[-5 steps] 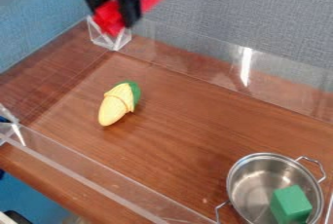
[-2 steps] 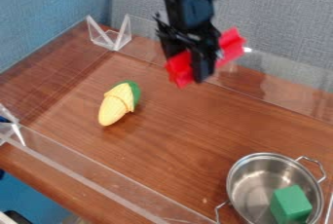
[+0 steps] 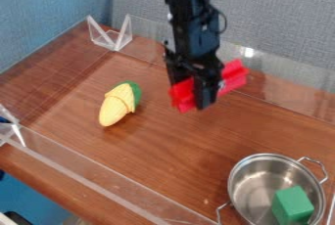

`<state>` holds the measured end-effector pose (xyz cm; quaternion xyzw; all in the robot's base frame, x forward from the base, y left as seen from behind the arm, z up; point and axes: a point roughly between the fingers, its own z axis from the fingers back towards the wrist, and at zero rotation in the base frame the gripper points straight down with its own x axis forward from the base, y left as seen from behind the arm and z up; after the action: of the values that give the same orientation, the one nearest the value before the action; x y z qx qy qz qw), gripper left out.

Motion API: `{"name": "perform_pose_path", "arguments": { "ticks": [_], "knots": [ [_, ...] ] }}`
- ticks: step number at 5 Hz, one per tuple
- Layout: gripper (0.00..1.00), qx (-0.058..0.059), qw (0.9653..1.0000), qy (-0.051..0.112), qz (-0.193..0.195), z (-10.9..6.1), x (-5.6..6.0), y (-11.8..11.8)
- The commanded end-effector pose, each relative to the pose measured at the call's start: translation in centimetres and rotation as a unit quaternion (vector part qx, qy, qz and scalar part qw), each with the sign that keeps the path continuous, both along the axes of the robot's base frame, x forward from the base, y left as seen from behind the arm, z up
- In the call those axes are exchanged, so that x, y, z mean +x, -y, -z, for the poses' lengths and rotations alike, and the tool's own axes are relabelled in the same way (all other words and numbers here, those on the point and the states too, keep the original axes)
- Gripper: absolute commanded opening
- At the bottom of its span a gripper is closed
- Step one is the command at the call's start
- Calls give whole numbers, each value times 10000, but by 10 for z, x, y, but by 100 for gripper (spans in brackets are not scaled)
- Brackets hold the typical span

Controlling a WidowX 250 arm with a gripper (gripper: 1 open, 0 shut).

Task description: Put the red object to the right side of the table

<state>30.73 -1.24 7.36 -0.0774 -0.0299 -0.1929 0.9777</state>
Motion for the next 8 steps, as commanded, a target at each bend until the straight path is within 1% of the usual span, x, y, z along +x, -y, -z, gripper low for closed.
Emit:
{"name": "perform_pose_path", "arguments": {
  "ticks": [1, 2, 3, 5, 6, 8],
  "knots": [
    [0, 44, 9999, 77, 97, 0, 4, -10],
    [0, 45, 9999, -6, 147, 9, 7, -16],
    [0, 28, 9997, -6, 257, 13, 12, -18],
    [0, -25, 9999, 30, 113, 12, 2, -1],
    [0, -43, 9999, 71, 135, 13, 11, -6],
    [0, -48, 9998, 192, 23, 11, 13, -12]
  ]
}}
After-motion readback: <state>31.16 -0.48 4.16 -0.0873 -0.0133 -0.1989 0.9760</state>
